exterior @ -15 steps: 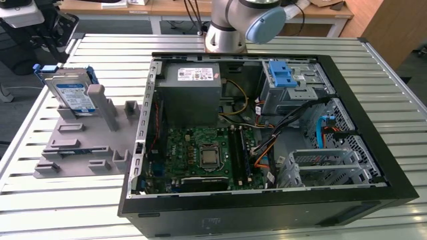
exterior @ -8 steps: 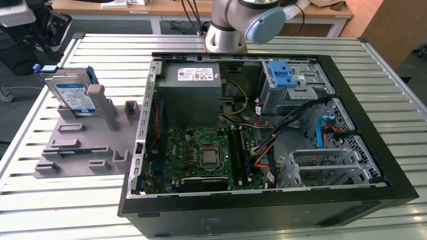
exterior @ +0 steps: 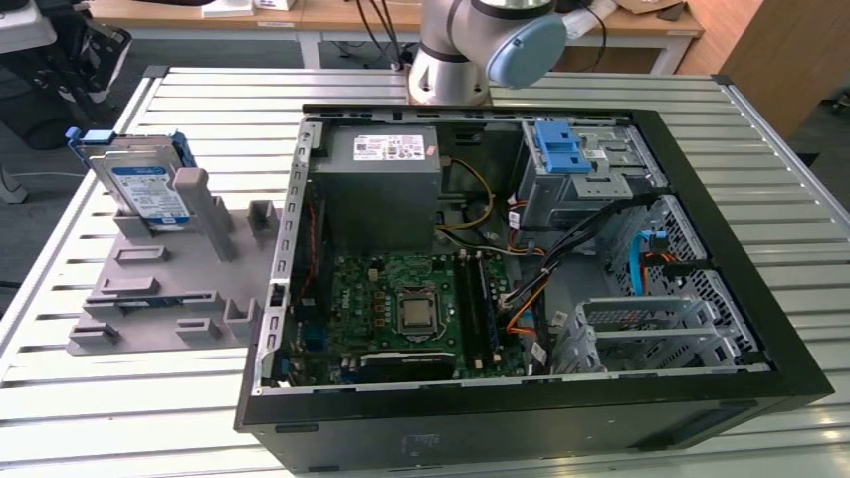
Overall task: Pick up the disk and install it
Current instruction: 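Reach for the disk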
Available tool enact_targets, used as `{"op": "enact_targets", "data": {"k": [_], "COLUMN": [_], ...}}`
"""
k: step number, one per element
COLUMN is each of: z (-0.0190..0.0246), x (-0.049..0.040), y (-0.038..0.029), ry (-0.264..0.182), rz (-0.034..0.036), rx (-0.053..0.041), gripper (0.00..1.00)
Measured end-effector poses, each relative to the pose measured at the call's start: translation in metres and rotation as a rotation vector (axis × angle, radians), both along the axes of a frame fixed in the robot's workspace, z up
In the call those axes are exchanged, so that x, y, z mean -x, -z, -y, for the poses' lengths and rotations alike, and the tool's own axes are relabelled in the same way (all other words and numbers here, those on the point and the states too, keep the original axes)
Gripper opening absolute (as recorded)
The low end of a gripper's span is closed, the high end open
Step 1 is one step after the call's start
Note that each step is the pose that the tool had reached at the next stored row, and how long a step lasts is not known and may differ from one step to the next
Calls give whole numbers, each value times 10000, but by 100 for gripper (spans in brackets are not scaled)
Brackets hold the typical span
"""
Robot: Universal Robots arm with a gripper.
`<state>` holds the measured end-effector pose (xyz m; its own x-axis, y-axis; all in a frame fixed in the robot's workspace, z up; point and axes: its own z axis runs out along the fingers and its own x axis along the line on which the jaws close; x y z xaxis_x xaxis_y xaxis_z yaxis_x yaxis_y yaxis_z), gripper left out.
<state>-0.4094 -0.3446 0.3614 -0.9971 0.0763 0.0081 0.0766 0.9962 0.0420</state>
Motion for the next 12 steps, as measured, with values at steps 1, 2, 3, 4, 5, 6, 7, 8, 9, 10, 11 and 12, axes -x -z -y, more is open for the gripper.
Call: {"op": "enact_targets", "data": {"k": [1,2,3,4,5,6,7,8,9,10,11,12], "z": [-3,-4,-5,-6,-5,-5,-6,-6,-6,-6,-6,-6], "x": [11,21,30,35,37,37,37,39,39,40,41,45], "y": [1,2,3,4,4,4,4,4,4,4,4,4], "ry": [0,0,0,0,-1,-2,-2,-1,0,-1,-1,0], "rz": [0,0,0,1,0,1,1,0,0,0,0,0], "rx": [0,0,0,-1,0,-1,-1,0,0,0,0,0], "gripper": [11,11,11,11,11,11,11,11,11,11,11,11]}}
